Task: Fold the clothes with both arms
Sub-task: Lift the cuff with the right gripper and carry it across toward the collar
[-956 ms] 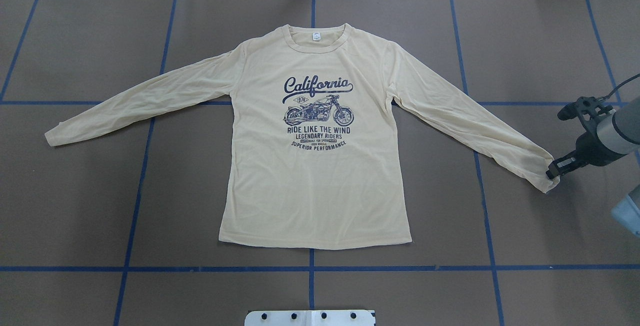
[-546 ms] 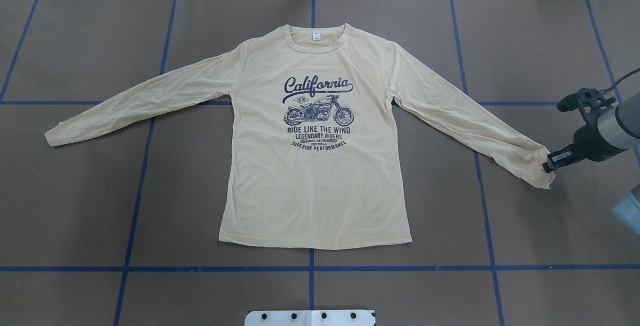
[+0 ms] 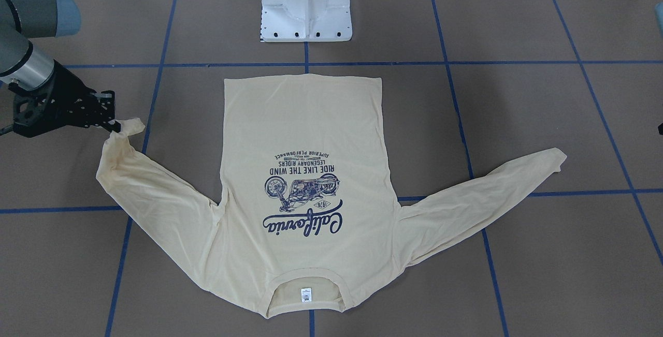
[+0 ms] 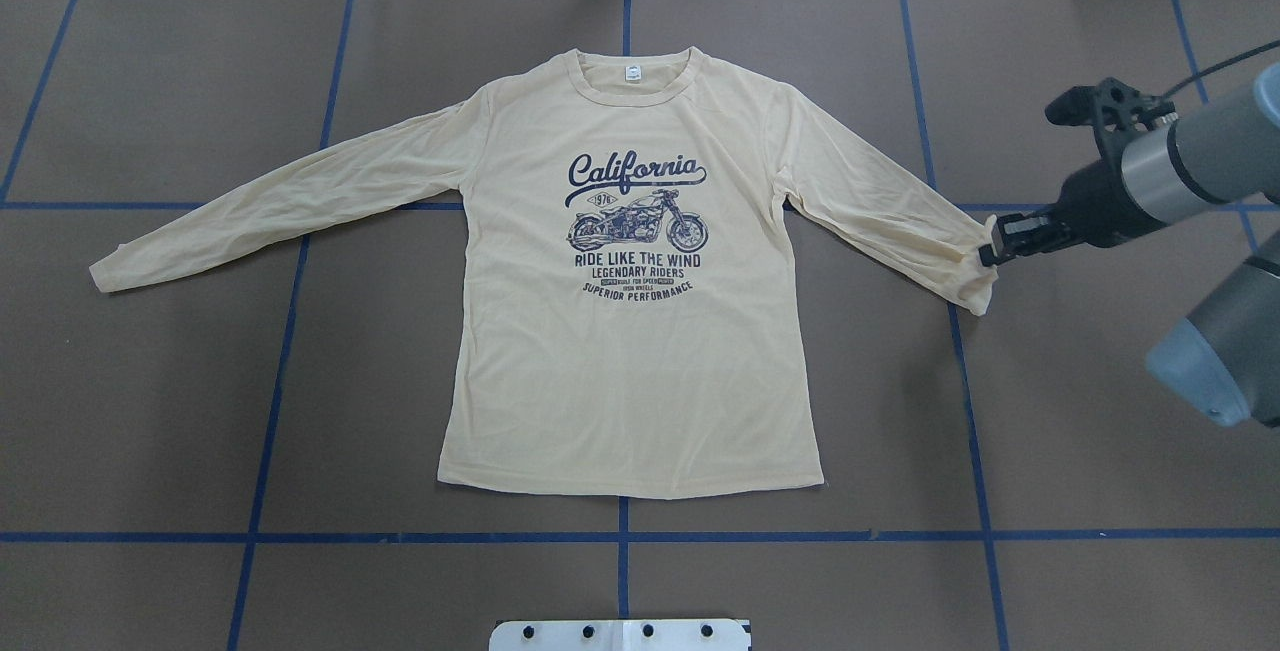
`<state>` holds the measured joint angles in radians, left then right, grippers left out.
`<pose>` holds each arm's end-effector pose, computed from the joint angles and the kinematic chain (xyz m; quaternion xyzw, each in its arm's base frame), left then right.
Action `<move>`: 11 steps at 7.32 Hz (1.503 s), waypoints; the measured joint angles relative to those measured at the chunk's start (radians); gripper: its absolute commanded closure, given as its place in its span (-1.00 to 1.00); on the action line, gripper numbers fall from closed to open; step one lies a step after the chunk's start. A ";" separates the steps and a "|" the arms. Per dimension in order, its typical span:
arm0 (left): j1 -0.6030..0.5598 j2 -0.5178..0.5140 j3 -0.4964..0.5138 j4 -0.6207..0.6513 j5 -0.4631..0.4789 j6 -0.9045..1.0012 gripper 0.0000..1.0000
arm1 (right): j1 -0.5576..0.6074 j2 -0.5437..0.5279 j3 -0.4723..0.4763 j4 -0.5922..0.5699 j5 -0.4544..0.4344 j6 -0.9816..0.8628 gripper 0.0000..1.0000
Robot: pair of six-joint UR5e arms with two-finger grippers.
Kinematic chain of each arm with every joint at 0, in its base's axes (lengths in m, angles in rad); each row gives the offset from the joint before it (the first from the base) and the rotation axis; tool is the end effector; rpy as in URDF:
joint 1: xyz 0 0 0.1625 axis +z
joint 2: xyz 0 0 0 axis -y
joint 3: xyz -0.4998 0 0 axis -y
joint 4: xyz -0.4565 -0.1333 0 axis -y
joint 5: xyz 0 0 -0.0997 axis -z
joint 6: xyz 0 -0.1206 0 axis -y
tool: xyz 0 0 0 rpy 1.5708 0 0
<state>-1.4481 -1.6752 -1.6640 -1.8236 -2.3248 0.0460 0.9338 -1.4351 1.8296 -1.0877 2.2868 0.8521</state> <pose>0.0265 -0.6292 0.6057 0.1937 0.3665 0.1583 0.8961 -0.3269 -0.5328 0.4637 0.0777 -0.5029 -0.0570 0.8589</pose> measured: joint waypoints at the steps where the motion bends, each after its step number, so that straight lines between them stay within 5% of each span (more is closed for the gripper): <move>1: 0.000 -0.003 0.005 0.000 0.000 0.000 -1.00 | 0.001 0.080 -0.018 -0.016 0.002 0.043 1.00; 5: 0.000 -0.016 0.029 0.000 0.001 0.001 -1.00 | 0.009 0.417 -0.109 -0.027 0.000 0.367 1.00; 8: -0.001 -0.020 0.031 0.000 0.001 -0.001 -1.00 | -0.020 0.718 -0.387 -0.018 -0.018 0.467 1.00; 11: -0.001 -0.024 0.030 0.000 0.000 -0.031 -1.00 | -0.143 0.869 -0.608 0.022 -0.172 0.468 1.00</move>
<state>-1.4487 -1.6991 -1.6339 -1.8239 -2.3249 0.0147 0.7910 -0.5663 1.2212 -1.0657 2.1148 1.3201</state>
